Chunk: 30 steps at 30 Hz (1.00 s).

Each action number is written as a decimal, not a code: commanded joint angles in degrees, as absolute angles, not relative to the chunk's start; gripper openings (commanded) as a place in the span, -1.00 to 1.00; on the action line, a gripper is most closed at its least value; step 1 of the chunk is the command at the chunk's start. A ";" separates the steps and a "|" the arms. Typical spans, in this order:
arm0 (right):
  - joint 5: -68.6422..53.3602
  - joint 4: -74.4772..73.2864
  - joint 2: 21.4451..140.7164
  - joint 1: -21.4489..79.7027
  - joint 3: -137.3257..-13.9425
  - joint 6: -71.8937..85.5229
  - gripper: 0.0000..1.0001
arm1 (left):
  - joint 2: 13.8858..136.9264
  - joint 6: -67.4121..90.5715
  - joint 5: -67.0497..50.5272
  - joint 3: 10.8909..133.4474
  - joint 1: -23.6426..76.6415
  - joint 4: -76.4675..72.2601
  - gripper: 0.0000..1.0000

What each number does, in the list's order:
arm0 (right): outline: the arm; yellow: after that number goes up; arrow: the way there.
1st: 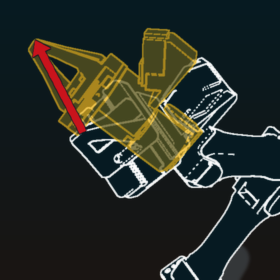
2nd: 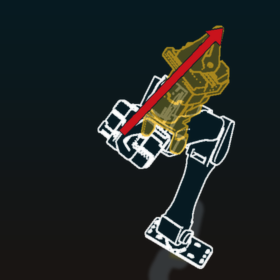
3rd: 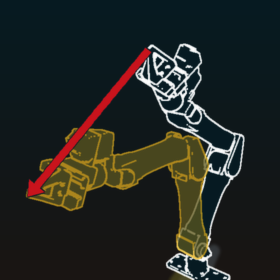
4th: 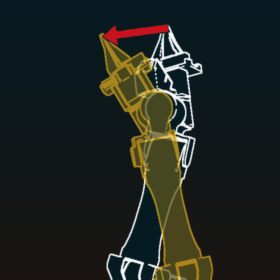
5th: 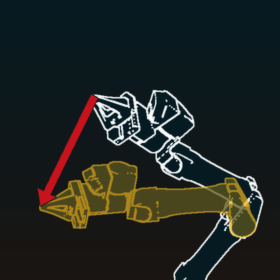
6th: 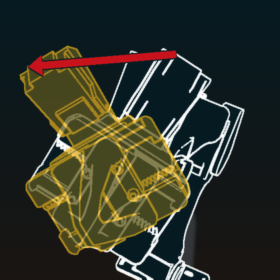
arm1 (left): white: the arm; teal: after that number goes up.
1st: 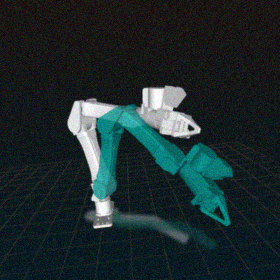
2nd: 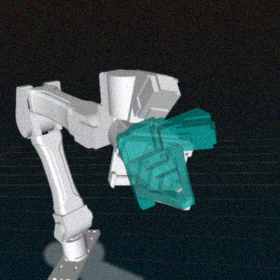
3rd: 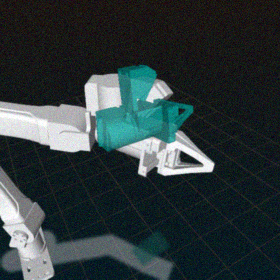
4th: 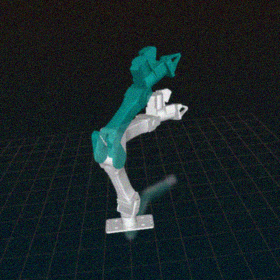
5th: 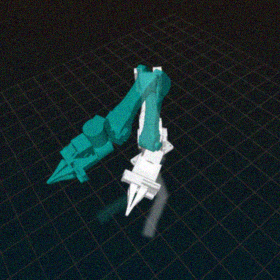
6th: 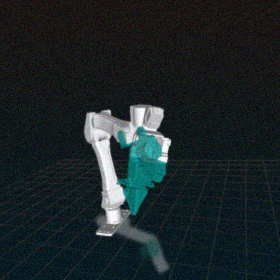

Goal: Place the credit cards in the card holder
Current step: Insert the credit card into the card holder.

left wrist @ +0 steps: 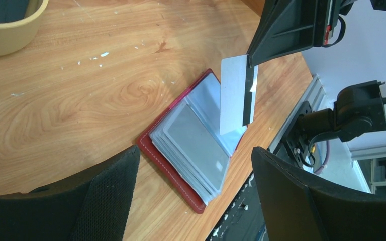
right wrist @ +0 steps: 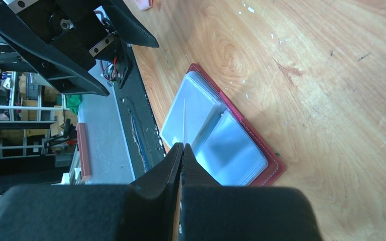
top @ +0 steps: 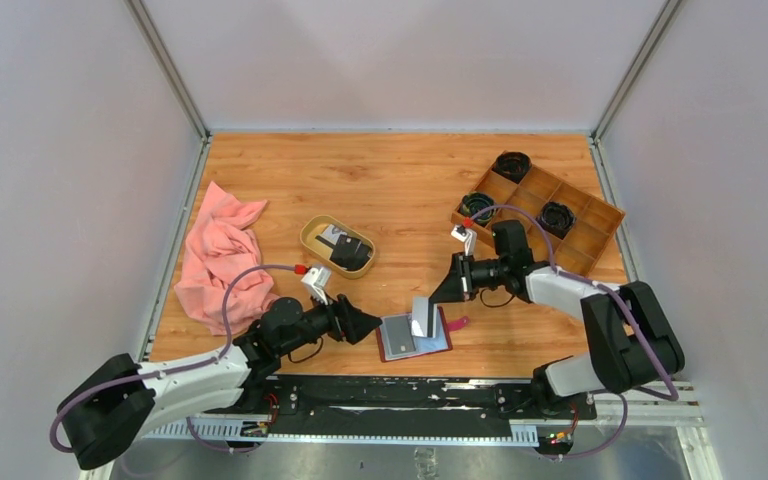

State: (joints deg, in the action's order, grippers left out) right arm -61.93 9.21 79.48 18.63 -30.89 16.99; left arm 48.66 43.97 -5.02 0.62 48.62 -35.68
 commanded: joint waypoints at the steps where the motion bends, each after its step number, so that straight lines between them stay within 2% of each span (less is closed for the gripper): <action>1: -62.40 8.14 81.33 17.51 -30.97 17.46 -1.00 | 50.29 44.61 -5.64 1.49 48.96 -35.68 0.70; 14: -62.63 7.81 84.10 17.11 -31.31 17.94 -1.00 | 55.24 45.79 -6.68 2.71 48.96 -35.77 0.66; 30: -63.41 8.26 87.60 17.14 -31.30 18.06 -1.00 | 63.55 51.57 -10.09 4.53 49.00 -35.77 0.42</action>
State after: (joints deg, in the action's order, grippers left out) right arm -62.50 8.97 86.67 18.24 -30.92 18.26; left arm 61.65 49.45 -8.47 2.83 48.62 -35.66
